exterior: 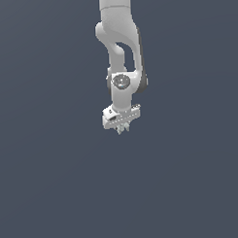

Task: Pick up the object and move it to a goal position.

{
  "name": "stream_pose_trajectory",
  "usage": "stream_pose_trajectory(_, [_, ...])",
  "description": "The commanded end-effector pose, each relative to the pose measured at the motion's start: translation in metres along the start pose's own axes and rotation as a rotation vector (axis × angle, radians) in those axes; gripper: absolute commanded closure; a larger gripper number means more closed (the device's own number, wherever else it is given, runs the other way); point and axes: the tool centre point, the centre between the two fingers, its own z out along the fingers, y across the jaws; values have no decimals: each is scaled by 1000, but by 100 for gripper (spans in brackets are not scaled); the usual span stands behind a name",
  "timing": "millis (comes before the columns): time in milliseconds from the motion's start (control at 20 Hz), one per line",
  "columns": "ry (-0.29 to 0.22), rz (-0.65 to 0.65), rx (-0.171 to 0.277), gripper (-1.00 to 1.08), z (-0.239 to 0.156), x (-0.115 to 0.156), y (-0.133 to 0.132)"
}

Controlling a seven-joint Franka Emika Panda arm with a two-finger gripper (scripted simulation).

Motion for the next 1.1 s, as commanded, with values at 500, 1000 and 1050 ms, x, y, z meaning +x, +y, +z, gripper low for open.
stream_pose_trajectory(500, [0,-1,0,108,-3,8,-27])
stream_pose_trajectory(1000, [0,-1,0,108,-13,36,-112])
stream_pose_trajectory(1050, [0,-1,0,108,-14,39,-120])
